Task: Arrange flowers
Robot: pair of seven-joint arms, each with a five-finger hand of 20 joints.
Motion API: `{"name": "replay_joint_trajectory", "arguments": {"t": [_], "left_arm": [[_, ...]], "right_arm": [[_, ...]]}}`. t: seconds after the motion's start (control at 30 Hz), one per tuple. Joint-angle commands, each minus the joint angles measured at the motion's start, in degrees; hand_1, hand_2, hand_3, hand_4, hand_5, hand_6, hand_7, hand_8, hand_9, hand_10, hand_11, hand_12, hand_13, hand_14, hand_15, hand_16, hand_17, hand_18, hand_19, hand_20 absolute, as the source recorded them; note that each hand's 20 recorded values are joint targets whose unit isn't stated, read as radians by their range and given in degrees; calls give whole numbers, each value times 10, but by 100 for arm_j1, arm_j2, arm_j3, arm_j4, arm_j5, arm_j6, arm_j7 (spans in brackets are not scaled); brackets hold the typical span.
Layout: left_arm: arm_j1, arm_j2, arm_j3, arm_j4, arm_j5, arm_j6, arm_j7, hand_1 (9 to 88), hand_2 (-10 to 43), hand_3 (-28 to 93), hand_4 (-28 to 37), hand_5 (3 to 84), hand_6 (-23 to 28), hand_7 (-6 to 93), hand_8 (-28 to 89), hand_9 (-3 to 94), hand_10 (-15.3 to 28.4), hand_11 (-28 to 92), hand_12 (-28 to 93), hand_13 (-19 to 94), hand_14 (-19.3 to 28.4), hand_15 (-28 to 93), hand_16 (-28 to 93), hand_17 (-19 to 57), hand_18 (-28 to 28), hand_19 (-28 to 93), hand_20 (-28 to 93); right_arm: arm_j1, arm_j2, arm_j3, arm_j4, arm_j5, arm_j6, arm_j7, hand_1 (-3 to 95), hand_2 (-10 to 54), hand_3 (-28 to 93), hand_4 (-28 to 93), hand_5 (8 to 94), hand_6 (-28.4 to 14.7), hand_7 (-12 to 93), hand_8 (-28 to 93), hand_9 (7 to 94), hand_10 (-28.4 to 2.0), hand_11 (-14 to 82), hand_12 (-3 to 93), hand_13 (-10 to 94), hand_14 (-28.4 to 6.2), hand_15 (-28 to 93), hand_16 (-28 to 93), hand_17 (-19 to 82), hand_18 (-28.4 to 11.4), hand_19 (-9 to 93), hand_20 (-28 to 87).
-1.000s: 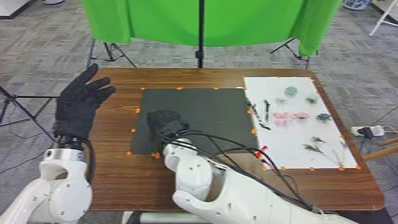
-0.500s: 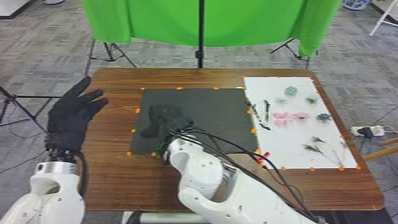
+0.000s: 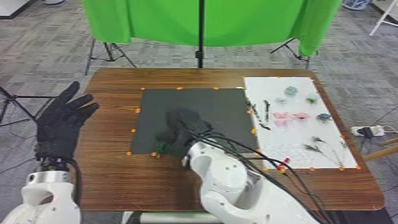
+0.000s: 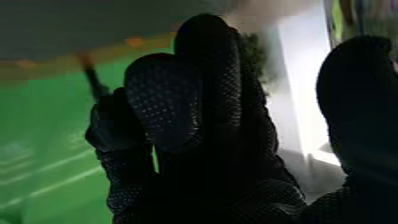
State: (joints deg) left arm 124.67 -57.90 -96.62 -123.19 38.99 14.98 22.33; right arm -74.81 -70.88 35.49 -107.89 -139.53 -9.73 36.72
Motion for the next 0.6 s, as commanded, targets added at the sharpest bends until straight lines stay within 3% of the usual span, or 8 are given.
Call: {"name": "replay_joint_trajectory", "arguments": {"t": [0.03,0.13,0.43,0.5,0.6], "left_arm": [[77,-122,91,28,-31,5,27,223,95,740,-272,365,86,90,-72,351,200,300,141,248,256,599,-75,-68,243,497,319],[57,-99,115,35,-52,24,73,222,95,741,-274,365,86,89,-72,351,199,300,141,248,257,600,-75,-68,244,496,319],[-66,-76,189,99,-36,-21,45,222,95,742,-275,365,86,90,-72,351,199,301,142,248,256,600,-76,-68,244,496,320],[-106,39,234,114,-96,17,88,222,95,742,-275,365,86,90,-72,351,200,302,142,248,257,600,-76,-68,244,495,320],[-76,51,259,110,-124,29,120,222,96,742,-274,365,87,91,-72,351,199,302,142,248,257,601,-76,-68,244,496,321]], "right_arm": [[-80,-34,33,307,38,-546,40,300,-45,690,-242,681,-58,120,-107,810,-158,450,202,786,-113,693,157,447,-252,932,382],[-33,-113,31,399,97,-672,-3,299,-48,688,-242,660,-61,112,-108,787,-168,448,201,770,-117,694,153,433,-254,932,372],[228,-331,-215,665,71,-622,-127,295,-52,684,-246,650,-58,108,-107,776,-171,453,197,761,-117,696,147,422,-257,932,356],[306,-355,-262,693,74,-584,-112,294,-52,684,-246,649,-58,108,-107,775,-172,454,198,759,-117,696,146,419,-256,932,353],[413,-322,-380,760,-32,-527,-100,293,-52,685,-247,645,-56,106,-107,772,-172,455,198,755,-118,696,145,418,-255,932,349]]}}
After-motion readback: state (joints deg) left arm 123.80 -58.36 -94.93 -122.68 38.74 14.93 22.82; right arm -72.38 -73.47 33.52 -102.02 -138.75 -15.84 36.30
